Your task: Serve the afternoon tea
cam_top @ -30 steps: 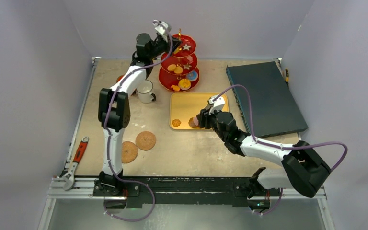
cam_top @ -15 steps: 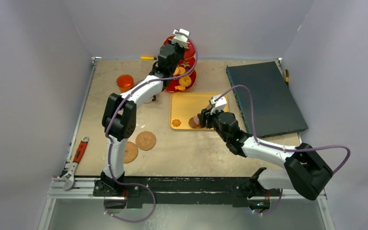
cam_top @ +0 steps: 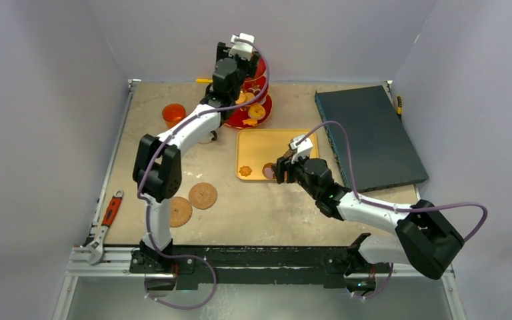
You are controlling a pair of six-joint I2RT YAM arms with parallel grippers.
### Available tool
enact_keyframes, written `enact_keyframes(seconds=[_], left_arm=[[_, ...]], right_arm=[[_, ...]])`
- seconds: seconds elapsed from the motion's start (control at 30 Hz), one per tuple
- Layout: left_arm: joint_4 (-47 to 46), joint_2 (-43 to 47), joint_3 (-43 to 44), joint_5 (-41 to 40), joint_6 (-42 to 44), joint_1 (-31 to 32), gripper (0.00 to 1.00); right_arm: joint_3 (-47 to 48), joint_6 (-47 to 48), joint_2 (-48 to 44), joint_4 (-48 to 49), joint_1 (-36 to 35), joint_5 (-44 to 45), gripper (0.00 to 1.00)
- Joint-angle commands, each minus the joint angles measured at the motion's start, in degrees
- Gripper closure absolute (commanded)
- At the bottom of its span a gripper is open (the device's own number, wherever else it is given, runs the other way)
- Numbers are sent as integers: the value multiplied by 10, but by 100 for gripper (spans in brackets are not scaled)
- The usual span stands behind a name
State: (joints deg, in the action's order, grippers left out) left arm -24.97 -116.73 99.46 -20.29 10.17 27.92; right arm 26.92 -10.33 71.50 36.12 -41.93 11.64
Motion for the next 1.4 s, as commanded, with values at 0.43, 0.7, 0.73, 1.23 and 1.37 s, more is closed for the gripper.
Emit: enact_keyframes(seconds=[0.43, 0.7, 0.73, 1.23, 1.37], left_arm=[[292, 125, 39, 102, -15, -65, 6], [364, 136, 78, 133, -2, -122, 5], [366, 139, 76, 130, 2, -126, 5], [397, 180, 33, 122, 23, -152, 2], [392, 183, 29, 126, 24, -153, 2]], right_arm=[[16, 43, 60, 70, 2, 1, 58], [56, 67, 38, 106, 2, 19, 65], [71, 69, 44, 121, 2, 20, 65], [361, 59, 351, 237, 2, -10, 64], [395, 56, 393, 249, -1, -13, 64]])
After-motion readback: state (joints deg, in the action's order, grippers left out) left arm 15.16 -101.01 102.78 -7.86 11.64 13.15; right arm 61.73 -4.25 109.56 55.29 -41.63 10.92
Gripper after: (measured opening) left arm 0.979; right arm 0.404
